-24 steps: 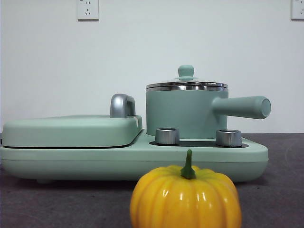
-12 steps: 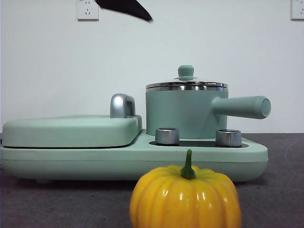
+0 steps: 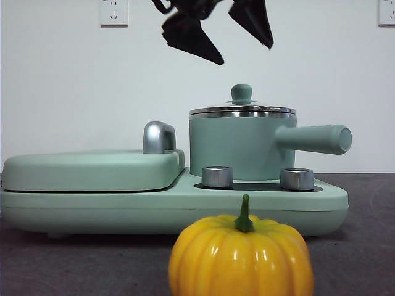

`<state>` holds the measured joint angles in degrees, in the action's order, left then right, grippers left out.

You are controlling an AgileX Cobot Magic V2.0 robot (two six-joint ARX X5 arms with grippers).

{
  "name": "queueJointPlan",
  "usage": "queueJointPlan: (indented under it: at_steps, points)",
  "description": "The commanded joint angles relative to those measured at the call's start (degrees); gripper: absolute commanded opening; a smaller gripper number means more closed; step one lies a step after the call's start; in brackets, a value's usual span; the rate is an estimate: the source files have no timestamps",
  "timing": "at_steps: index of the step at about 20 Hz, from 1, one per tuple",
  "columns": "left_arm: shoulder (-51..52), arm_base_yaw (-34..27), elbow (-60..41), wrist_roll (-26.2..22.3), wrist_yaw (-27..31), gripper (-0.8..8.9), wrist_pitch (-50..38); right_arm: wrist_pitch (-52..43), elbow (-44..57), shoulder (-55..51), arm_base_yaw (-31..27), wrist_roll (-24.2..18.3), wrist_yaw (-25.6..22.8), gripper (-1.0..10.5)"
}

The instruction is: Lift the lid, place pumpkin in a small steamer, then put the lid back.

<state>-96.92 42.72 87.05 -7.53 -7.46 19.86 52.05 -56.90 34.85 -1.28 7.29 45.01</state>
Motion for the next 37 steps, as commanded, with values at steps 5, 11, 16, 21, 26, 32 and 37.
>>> queueJointPlan:
  at_steps: [5, 11, 16, 21, 26, 32, 37]
  points:
    - [-4.09, -0.44, 1.42, -0.50, 2.19, 5.21, -4.00, -0.35, -0.96, 0.17, 0.07, -0.50, 0.00, 4.3]
    - [-6.84, -2.38, 1.42, 2.36, 1.38, 5.13, -5.16, -0.33, -0.96, 0.20, 0.07, -0.48, 0.00, 4.3]
    - [-8.31, -2.49, 1.42, 2.19, 0.35, 4.91, -5.86, -0.35, -0.96, 0.20, 0.07, -0.50, -0.04, 4.3]
    - [-9.57, -2.47, 1.42, 2.21, 0.37, 3.81, -8.50, -0.33, -0.96, 0.20, 0.07, -0.48, -0.04, 4.3]
    - [-9.57, -2.43, 1.42, 2.19, 0.37, 2.43, -6.54, -0.33, -0.96, 0.20, 0.07, -0.50, -0.07, 4.3]
    - [-9.57, -1.33, 1.42, -1.03, 0.37, 2.43, -5.55, -0.33, -0.96, 0.22, 0.07, -0.48, -0.07, 4.3]
    - [-9.62, -1.03, 1.42, -1.01, 0.37, 1.11, -5.77, -0.31, -0.96, 0.22, 0.07, -0.46, -0.07, 4.3]
